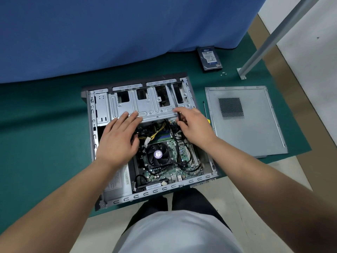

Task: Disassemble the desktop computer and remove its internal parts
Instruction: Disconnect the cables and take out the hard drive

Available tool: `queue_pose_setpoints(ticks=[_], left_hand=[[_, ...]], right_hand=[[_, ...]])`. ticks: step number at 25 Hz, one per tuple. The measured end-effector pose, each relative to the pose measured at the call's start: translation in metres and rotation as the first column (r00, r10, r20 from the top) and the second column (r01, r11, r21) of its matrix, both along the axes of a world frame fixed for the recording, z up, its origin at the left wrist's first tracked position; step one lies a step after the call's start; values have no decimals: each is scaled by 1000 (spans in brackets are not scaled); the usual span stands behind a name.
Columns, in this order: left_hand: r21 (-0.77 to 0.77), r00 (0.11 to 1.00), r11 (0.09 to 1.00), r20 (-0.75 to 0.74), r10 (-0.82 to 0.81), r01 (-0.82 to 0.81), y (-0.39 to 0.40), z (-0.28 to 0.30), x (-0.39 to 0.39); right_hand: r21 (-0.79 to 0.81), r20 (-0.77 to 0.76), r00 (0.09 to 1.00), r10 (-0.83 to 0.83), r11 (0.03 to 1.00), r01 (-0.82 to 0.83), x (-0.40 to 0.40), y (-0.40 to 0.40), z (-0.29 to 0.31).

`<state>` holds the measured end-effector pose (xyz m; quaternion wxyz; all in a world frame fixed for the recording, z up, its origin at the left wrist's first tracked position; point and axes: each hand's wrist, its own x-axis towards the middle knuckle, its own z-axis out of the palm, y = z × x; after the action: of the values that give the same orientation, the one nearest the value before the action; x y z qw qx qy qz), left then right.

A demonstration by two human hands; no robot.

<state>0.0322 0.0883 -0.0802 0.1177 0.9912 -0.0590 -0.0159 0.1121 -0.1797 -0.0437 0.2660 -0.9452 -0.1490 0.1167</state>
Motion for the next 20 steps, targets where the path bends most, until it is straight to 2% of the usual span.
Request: queue_pose_setpoints(ticks=[3, 5, 9, 12, 15, 20], left_hand=[[-1, 1000, 1000, 4, 6, -6, 0, -1, 1], [-2, 1000, 1000, 3, 9, -9, -1, -1, 2], [-31, 999, 999, -2, 39, -39, 0, 0, 2], [-33, 999, 998, -5, 45, -45, 0, -1, 2], [-32, 999, 998, -10, 47, -47, 0, -1, 3], [-55, 998, 997, 3, 58, -58, 1, -2, 3]], right_hand=[[-16, 61, 995, -79, 997, 80, 9, -2, -7], [22, 48, 990, -134, 991, 133, 15, -9, -11], [126, -66, 997, -48, 990, 56, 19, -23, -10], [193, -54, 998, -40, 980, 50, 23, -27, -13], [193, 22, 999, -24, 981, 19, 29, -25, -15], [8, 271, 956, 116, 992, -123, 36, -21, -27]])
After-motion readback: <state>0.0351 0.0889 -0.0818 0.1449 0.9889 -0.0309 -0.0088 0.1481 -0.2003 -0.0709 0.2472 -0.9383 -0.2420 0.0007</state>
